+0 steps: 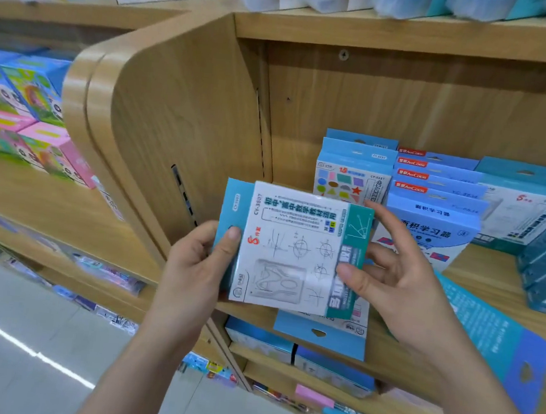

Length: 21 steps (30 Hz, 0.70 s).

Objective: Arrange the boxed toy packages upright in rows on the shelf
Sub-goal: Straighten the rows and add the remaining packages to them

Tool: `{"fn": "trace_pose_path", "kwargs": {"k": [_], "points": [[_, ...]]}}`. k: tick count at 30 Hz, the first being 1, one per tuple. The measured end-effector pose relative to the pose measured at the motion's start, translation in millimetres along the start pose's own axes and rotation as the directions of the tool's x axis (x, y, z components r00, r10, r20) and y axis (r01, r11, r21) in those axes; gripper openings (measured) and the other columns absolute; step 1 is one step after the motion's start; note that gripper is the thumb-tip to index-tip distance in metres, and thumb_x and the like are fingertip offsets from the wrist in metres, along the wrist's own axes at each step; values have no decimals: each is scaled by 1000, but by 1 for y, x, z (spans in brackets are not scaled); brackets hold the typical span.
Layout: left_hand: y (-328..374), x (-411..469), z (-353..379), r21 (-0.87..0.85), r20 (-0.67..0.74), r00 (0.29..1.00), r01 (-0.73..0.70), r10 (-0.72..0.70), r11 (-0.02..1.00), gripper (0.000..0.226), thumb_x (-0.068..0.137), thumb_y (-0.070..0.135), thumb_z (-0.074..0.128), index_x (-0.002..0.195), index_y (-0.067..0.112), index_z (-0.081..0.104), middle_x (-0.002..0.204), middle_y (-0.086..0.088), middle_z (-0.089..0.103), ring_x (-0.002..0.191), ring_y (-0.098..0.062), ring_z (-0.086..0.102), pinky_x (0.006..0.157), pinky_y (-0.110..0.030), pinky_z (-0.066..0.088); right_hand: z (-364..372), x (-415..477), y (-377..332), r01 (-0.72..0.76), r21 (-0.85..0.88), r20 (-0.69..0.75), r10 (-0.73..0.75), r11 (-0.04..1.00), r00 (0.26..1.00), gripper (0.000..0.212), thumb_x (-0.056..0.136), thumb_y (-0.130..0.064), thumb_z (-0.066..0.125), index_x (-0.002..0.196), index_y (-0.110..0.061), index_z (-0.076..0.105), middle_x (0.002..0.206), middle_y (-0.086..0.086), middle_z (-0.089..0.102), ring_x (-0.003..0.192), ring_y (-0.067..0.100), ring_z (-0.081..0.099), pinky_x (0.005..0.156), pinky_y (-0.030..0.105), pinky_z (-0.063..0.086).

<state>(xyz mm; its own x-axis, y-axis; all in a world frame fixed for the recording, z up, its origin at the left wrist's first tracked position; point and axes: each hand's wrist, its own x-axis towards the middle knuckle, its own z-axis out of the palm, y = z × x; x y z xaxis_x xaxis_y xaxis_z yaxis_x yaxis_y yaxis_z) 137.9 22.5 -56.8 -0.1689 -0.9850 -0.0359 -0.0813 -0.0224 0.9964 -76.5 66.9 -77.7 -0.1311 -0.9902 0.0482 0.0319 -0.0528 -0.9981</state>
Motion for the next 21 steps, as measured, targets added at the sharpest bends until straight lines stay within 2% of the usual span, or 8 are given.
{"fn": "trace_pose_path", "kwargs": {"k": [5, 10, 14, 16, 19, 21], "points": [[1, 1, 0, -106, -25, 1000, 14, -17, 994, 28, 88, 37, 51, 94, 13, 65, 85, -8, 72, 74, -19, 68, 51, -26, 50, 1, -3, 1, -15, 54, -48, 17, 998, 999, 81, 68, -14, 72, 136, -43, 38, 100, -1, 74, 87, 19, 72, 69, 28, 58], [1, -1, 2, -138, 41, 999, 36, -31, 990, 38, 75, 41, 65, 102, 14, 63, 94, -8, 72, 85, -26, 70, 61, -31, 56, -2, -5, 3, 5, 62, -85, 0, 998, 996, 77, 65, -15, 72, 131, -40, 42, 97, 0, 74, 87, 19, 72, 68, 27, 58], [-3, -1, 5, -145, 108, 994, 45, -29, 988, 50, 66, 24, 83, 110, 17, 61, 102, -7, 72, 93, -29, 69, 71, -37, 59, -4, -9, 6, 12, 84, -99, -4, 996, 995, 72, 63, -14, 72, 124, -37, 44, 96, 0, 75, 84, 19, 72, 66, 27, 57], [-6, -1, 7, -163, 124, 992, 12, 8, 987, 53, 64, 19, 84, 112, 19, 62, 105, -8, 71, 95, -28, 69, 73, -37, 58, -8, -11, 9, 11, 83, -123, -1, 996, 992, 64, 62, -15, 72, 118, -32, 46, 98, 0, 74, 86, 20, 72, 67, 27, 57], [-2, 0, 16, -113, 116, 989, -83, 97, 990, 53, 61, 14, 85, 109, 20, 63, 98, -6, 73, 90, -23, 70, 66, -29, 57, -19, -19, 14, 27, -29, -217, -33, 999, 976, 44, 63, -22, 74, 101, -27, 54, 99, -12, 70, 97, 12, 67, 72, 21, 54], [5, -1, 28, -48, 151, 975, -155, 161, 987, 42, 62, 15, 78, 101, 21, 64, 90, -1, 74, 84, -19, 71, 59, -25, 56, -31, -28, 14, 28, -204, -280, -86, 979, 956, 39, 65, -27, 78, 96, -39, 56, 105, -21, 64, 110, 1, 58, 80, 23, 53]]}}
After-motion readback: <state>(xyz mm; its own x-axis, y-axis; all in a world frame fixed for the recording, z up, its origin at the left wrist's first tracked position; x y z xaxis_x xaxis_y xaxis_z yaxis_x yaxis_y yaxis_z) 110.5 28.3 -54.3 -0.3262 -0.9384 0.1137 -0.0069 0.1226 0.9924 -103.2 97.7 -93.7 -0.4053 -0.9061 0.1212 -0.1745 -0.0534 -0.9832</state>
